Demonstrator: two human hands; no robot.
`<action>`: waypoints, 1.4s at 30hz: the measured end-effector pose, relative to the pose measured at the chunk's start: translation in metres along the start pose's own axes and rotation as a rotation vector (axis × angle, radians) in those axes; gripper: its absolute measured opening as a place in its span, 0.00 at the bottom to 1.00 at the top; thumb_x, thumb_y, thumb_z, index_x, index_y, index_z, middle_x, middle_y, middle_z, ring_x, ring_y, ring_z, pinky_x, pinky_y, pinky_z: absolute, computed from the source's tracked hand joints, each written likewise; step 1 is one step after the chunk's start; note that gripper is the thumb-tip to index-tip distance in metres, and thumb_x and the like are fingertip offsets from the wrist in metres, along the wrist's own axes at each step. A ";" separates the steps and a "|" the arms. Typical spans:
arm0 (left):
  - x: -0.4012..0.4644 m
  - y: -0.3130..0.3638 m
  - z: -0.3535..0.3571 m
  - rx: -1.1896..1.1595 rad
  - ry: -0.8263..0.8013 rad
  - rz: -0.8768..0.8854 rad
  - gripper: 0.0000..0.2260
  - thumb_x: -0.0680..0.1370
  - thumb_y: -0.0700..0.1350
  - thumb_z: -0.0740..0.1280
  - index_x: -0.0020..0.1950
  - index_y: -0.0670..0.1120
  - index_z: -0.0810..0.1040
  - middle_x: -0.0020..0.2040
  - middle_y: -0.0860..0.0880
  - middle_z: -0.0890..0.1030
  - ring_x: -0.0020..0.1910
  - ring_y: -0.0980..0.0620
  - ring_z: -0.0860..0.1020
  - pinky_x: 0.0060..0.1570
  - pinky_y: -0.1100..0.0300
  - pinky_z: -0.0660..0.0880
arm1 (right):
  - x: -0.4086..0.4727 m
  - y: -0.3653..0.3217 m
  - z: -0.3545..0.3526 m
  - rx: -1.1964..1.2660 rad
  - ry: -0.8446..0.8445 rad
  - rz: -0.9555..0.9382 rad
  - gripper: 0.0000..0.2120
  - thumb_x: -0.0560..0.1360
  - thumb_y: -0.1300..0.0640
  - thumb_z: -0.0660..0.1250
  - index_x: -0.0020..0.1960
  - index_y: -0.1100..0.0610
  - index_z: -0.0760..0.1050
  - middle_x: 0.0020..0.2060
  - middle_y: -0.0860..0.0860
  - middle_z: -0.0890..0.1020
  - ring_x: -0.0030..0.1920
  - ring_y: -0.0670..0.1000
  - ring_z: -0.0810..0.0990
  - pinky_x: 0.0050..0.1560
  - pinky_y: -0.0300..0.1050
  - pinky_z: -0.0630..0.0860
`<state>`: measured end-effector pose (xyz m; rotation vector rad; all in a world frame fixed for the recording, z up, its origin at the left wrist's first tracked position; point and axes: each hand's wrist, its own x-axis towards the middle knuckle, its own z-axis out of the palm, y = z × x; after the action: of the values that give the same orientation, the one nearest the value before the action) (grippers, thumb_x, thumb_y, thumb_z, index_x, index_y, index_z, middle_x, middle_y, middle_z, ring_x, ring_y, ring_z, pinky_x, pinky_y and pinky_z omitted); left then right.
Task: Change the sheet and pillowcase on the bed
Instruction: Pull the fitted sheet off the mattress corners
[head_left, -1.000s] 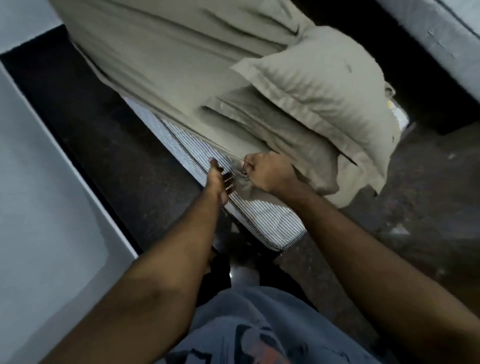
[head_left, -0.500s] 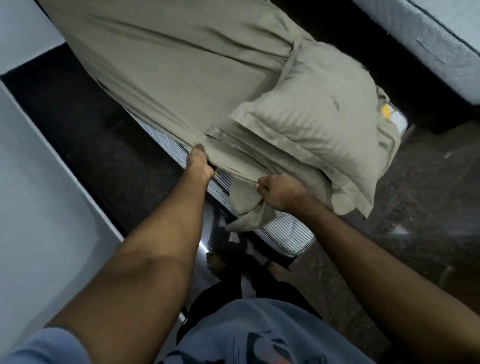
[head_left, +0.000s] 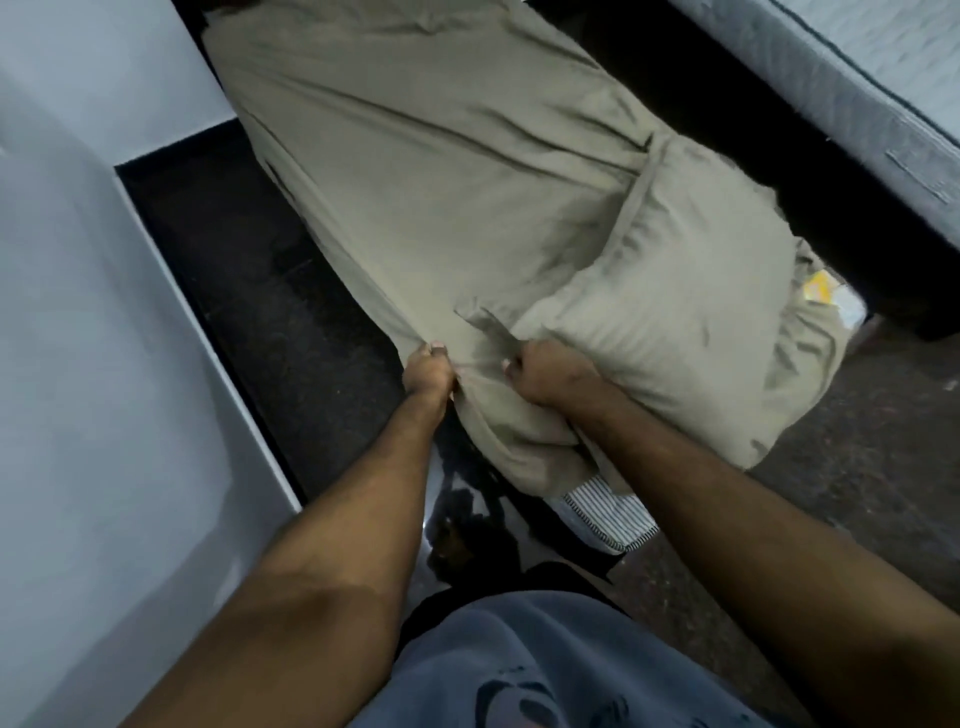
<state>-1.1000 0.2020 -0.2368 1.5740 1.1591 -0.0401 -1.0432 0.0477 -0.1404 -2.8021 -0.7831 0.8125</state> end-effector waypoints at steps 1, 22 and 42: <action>-0.006 0.002 -0.004 0.098 -0.022 0.031 0.18 0.84 0.50 0.58 0.64 0.39 0.79 0.61 0.35 0.80 0.61 0.34 0.78 0.59 0.50 0.74 | 0.007 -0.011 -0.004 0.021 0.024 -0.048 0.20 0.82 0.48 0.58 0.61 0.62 0.77 0.59 0.63 0.80 0.61 0.63 0.78 0.59 0.53 0.74; 0.014 0.023 -0.019 0.348 -0.324 0.109 0.16 0.84 0.47 0.62 0.68 0.41 0.77 0.68 0.39 0.77 0.68 0.40 0.74 0.69 0.54 0.68 | 0.186 -0.104 -0.004 0.060 -0.159 -0.200 0.21 0.81 0.48 0.61 0.64 0.65 0.73 0.63 0.65 0.77 0.63 0.63 0.76 0.59 0.49 0.73; 0.085 0.099 -0.038 0.018 -0.019 -0.022 0.08 0.83 0.38 0.62 0.56 0.40 0.81 0.42 0.49 0.79 0.37 0.59 0.75 0.36 0.68 0.72 | 0.264 -0.070 -0.083 0.311 -0.221 -0.405 0.15 0.84 0.55 0.60 0.62 0.64 0.78 0.62 0.61 0.80 0.64 0.58 0.77 0.58 0.42 0.68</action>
<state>-1.0096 0.2953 -0.1990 1.5732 1.1639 -0.0803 -0.8405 0.2451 -0.1753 -2.2061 -1.1010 1.0668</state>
